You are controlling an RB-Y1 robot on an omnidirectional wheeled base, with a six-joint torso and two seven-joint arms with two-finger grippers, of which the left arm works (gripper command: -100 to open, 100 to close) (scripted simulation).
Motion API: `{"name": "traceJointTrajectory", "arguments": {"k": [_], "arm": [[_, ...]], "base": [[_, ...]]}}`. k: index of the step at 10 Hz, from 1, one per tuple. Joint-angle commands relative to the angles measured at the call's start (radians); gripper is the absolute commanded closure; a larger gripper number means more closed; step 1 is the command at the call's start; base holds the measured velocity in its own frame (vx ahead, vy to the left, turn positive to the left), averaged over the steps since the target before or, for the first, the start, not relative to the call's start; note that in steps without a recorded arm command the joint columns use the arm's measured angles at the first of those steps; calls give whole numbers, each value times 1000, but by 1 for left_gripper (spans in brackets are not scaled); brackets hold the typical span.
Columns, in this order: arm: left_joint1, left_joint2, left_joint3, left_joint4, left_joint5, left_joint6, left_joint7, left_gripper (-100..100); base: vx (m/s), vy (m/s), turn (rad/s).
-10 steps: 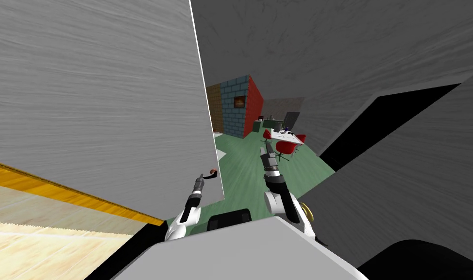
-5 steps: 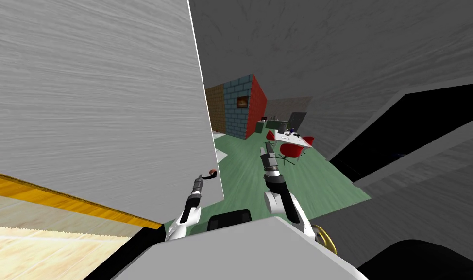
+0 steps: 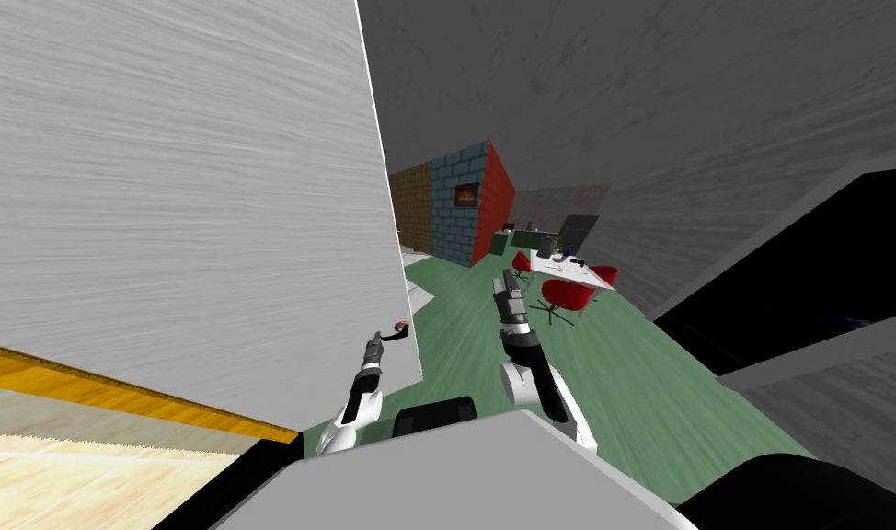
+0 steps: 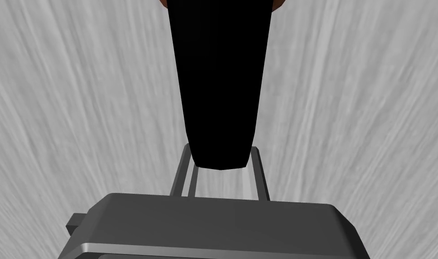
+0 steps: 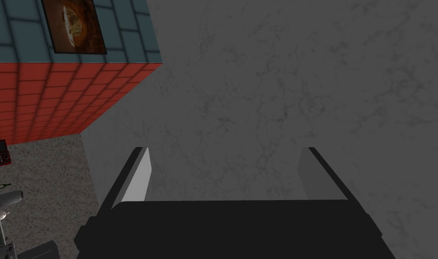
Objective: Push the door open
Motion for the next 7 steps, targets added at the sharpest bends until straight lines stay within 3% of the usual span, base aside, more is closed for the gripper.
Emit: {"name": "traceJointTrajectory", "arguments": {"k": [1,6,7], "arm": [[-5,-17,13,-10,6,-4,-14,100],[-6,-62,40,-12,20,-4,-38,100],[11,-46,48,-27,22,1,-36,100]], "base": [[179,-97,103],[126,-96,63],[42,-18,61]]}}
